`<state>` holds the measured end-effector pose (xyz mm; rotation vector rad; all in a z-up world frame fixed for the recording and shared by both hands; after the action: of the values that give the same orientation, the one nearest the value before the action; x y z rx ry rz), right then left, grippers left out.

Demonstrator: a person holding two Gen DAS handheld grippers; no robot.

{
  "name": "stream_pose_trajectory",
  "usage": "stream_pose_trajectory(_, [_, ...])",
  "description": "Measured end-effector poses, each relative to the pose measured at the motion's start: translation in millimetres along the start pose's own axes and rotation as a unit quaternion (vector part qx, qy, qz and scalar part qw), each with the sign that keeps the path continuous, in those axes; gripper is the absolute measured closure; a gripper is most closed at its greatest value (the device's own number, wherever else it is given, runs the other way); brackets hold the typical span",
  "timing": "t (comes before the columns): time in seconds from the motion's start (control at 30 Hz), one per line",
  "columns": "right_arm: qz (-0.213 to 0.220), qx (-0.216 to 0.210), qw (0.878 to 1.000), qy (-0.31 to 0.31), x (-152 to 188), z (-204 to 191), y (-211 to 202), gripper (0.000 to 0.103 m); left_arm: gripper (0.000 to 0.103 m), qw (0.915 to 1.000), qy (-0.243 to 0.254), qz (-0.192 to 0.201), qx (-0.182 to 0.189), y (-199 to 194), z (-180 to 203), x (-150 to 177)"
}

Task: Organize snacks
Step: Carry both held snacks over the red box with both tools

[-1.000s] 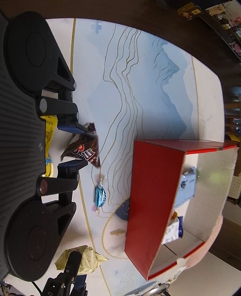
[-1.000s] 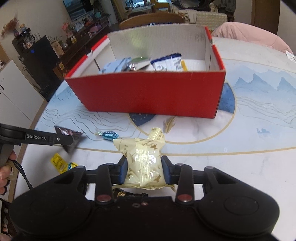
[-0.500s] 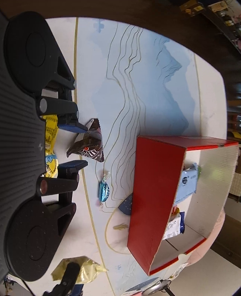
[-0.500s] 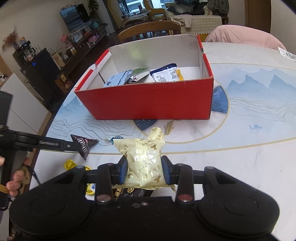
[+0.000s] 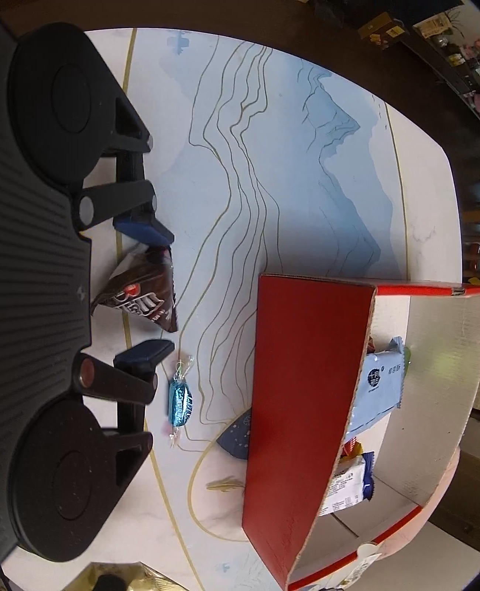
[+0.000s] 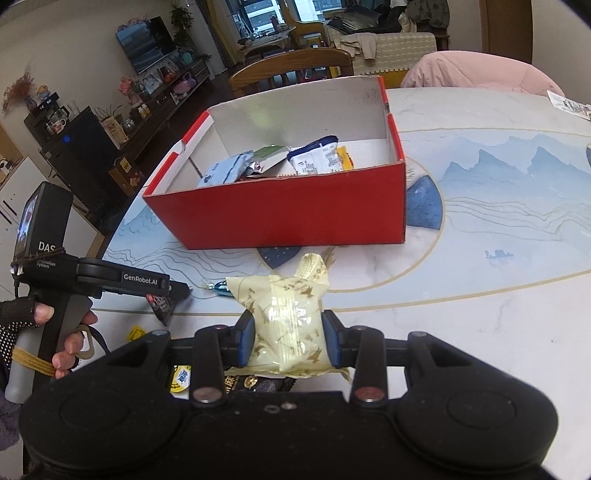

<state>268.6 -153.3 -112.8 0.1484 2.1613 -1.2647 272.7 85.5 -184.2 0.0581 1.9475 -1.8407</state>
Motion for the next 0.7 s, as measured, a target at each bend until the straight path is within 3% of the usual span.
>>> stream_pose_trajectory(0.07, [0.0, 0.0, 1.0, 0.001, -0.4, 1.3, 0.7, 0.066, 0.055, 1.0, 0.001, 0.002, -0.001, 0.4, 0.5, -0.2])
stream_pose_trajectory(0.2, [-0.001, 0.001, 1.0, 0.001, -1.0, 1.8, 0.9, 0.066, 0.069, 1.0, -0.004, 0.008, 0.0, -1.7, -1.6, -0.8])
stream_pose_trajectory(0.3, [0.0, 0.002, 1.0, 0.001, -1.2, 2.0, 1.1, 0.066, 0.072, 0.9998, -0.013, 0.011, 0.009, -3.3, -6.9, 0.3])
stream_pose_trajectory(0.57, [0.006, 0.003, 1.0, 0.003, -0.7, -2.4, -2.7, 0.066, 0.074, 0.9985, -0.041, 0.025, 0.028, -18.0, -21.6, 8.9])
stream_pose_trajectory(0.7, [0.013, 0.003, 1.0, 0.004, 0.6, -7.0, -8.3, 0.066, 0.074, 0.9981, -0.031, 0.042, 0.034, -35.8, -21.7, 15.8])
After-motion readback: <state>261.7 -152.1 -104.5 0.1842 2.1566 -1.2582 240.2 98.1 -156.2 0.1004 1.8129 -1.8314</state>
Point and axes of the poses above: each gripper's, at about its wrist camera, not at the fingertips, and y roughly the way its jaws point, z to its right, x to its underside, the point moved 4 cm from there along y, roughly the way its jaws point, and after that the axes turned 5 degrees about -x, right-handed, at the moved point
